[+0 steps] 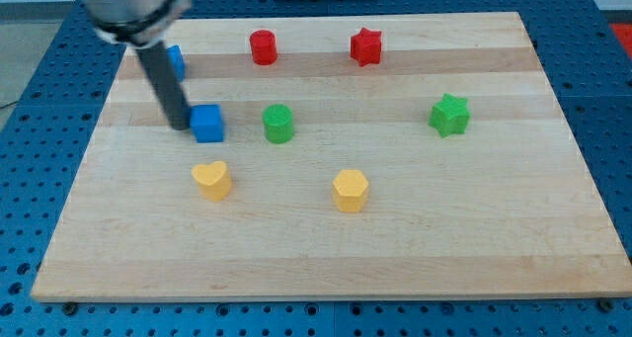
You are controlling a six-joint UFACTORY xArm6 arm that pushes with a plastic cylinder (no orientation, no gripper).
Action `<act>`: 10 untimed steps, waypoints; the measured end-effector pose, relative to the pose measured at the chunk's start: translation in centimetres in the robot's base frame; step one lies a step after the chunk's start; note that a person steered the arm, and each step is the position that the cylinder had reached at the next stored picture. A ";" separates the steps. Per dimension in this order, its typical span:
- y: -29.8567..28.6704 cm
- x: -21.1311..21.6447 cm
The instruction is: Slide the blue cube towards the right along with green circle
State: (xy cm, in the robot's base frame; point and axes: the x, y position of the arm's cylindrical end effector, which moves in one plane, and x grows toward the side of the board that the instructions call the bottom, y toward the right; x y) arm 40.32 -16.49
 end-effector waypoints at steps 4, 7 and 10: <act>2.3 2.8; 4.6 4.2; 7.9 3.1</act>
State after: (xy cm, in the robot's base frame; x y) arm 43.39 -8.56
